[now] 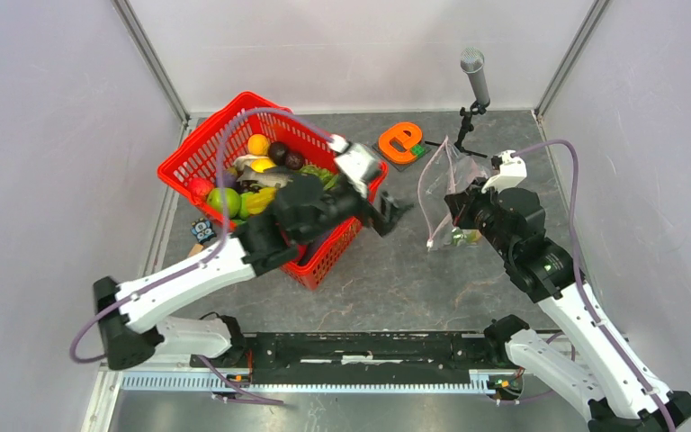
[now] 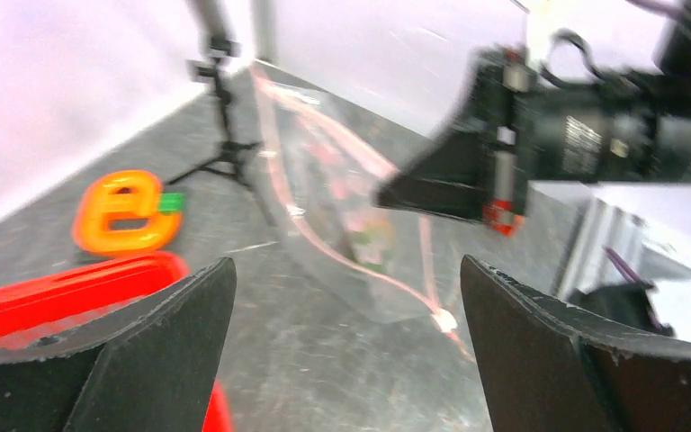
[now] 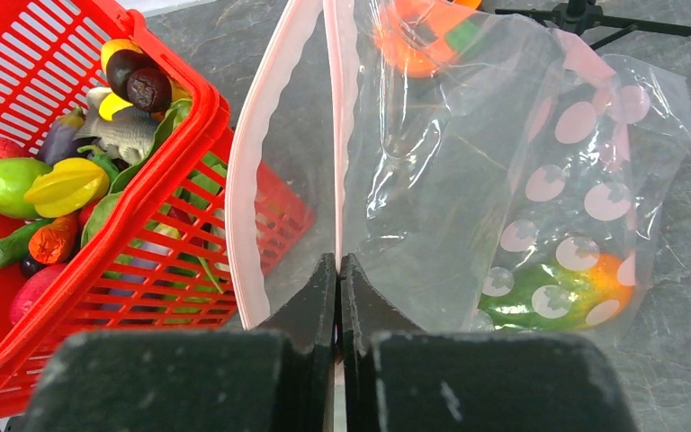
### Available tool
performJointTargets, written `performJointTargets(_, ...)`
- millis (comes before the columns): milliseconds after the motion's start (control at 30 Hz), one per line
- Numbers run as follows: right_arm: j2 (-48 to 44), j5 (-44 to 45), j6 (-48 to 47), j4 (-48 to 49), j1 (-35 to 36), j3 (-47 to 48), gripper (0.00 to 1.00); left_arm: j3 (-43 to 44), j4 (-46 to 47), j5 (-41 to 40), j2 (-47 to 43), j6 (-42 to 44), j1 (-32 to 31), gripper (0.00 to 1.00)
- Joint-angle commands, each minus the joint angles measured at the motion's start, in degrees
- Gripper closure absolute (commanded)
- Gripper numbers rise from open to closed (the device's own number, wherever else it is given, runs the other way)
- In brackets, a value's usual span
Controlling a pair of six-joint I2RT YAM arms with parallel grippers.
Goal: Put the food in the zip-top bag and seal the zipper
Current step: Adjust the zipper food storage bag at the center of the board, then pick up the fake vegetable from the bin.
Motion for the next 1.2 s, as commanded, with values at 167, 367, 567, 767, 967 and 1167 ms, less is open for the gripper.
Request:
performJointTargets(167, -0.8, -0.5, -0.8, 5.3, -0.1, -1.0, 0.98, -5.7, -10.9, -7.9, -10.1, -11.1, 20.6, 0.0)
performJointTargets(367, -0.5, -1.0, -1.5, 5.1, -0.1, -0.8, 0.98, -8.1, -11.7, -5.4, -6.7, -16.1, 31.5, 0.0)
performJointTargets(567, -0.6, -1.2, -2.5, 4.8, -0.1, -0.4, 0.97, -6.1, -13.5, 1.8, -0.2, -15.5, 36.6, 0.04)
performJointTargets(767, -0.4, -0.9, -3.0, 4.4, -0.1, -0.1, 0.96, -5.5, -16.1, 23.0, 1.9, -7.4, 36.6, 0.04)
performJointTargets(967, 0.0, -1.5, -3.0, 4.7, -0.1, 0.0, 0.96, -2.9, -23.6, 25.2, 5.3, -0.3, 36.8, 0.0)
performJointTargets(1167, -0.1, -1.7, -3.1, 4.6, -0.1, -0.2, 0.95, 2.1, -27.7, 25.6, 13.2, 0.4, 36.8, 0.04)
